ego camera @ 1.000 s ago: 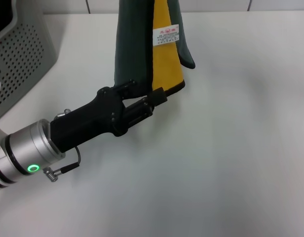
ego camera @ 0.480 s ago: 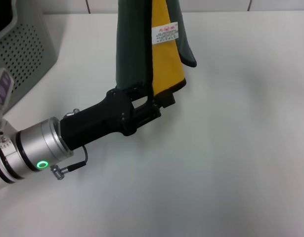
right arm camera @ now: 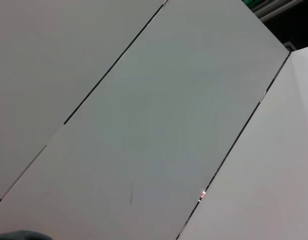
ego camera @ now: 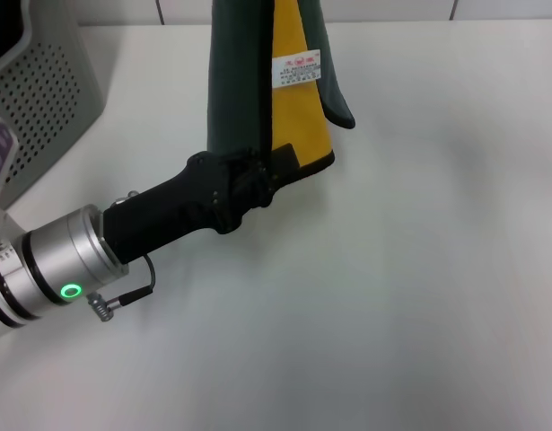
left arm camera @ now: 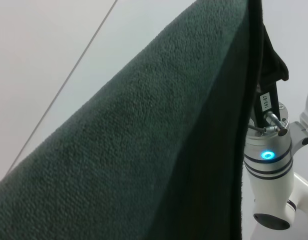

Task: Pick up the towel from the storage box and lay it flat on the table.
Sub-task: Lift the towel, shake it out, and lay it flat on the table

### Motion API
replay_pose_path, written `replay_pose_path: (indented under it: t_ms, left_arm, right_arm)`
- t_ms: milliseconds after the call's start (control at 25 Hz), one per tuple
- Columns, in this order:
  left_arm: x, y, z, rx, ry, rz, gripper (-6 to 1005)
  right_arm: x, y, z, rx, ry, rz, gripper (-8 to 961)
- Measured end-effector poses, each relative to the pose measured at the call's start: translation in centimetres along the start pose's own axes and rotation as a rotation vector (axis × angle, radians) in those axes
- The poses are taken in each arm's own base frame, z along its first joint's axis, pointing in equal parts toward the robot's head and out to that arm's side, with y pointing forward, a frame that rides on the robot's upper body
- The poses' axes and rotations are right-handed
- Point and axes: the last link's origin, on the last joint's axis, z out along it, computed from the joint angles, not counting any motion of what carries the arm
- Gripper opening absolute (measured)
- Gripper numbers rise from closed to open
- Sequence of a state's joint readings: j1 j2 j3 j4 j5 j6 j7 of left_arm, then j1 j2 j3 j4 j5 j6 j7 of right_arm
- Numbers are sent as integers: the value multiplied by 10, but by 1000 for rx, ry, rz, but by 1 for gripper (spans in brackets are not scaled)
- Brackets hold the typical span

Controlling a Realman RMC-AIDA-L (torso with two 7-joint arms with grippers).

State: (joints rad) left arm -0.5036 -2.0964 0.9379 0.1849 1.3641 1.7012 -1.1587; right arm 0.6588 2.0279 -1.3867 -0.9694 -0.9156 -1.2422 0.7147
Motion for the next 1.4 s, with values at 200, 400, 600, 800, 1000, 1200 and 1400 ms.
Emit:
replay_pose_path:
  t_ms: [200, 400, 600, 800, 1000, 1200, 1400]
  left_arm:
    - [-2, 0, -1, 5, 2, -6, 105]
    - [0, 0, -7, 35, 45, -13, 35]
    - [15, 11, -22, -15, 148, 29, 23]
    - [45, 22, -37, -93, 196, 125, 23]
    - [76, 15, -39, -103, 166, 183, 23]
    - [112, -1, -40, -61, 106, 246, 23]
    - [128, -4, -42, -61, 70, 283, 24]
  right_arm:
    - [-1, 1, -2, 3, -6, 4, 7]
    - [2, -1, -7, 26, 6, 15, 7]
    - [23, 0, -31, 119, 117, 171, 7]
    - [29, 17, -52, 96, 122, 488, 7]
    - [19, 17, -68, 31, 93, 698, 6]
    - [17, -12, -84, 137, 45, 721, 6]
    - [22, -16, -88, 85, 21, 831, 6]
